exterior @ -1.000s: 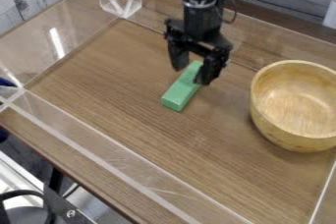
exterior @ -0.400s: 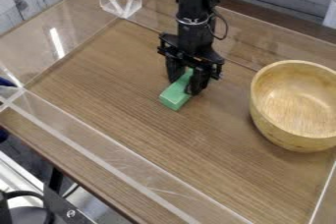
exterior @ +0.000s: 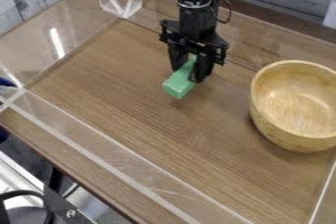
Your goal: Put the green block in the brown bowl
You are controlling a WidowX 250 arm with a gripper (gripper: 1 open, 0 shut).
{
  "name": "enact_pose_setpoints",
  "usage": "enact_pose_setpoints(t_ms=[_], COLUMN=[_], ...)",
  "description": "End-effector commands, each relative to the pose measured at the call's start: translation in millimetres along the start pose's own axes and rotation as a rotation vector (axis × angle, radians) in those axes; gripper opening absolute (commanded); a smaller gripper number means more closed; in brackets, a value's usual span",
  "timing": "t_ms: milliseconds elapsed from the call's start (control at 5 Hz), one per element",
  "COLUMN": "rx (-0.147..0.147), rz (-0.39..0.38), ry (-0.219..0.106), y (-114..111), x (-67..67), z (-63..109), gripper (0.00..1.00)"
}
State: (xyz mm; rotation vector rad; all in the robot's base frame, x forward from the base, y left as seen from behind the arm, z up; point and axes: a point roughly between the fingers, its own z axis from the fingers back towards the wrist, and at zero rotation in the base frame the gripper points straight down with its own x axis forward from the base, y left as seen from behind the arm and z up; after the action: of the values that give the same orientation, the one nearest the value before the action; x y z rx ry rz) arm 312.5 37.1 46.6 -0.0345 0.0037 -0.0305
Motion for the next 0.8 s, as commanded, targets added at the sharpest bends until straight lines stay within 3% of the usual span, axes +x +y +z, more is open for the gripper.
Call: enact_pose_setpoints(t_ms=[0, 400, 600], rx=[0.000, -0.034, -0.053], rz=[0.002, -0.019, -0.043], ry=[-0.097, -0.133, -0.135], y=[-2, -28, -47], x=[13.0, 20.6, 22.7], z=[36.9, 63.4, 68.7], gripper=[0.00, 0.00, 0.00])
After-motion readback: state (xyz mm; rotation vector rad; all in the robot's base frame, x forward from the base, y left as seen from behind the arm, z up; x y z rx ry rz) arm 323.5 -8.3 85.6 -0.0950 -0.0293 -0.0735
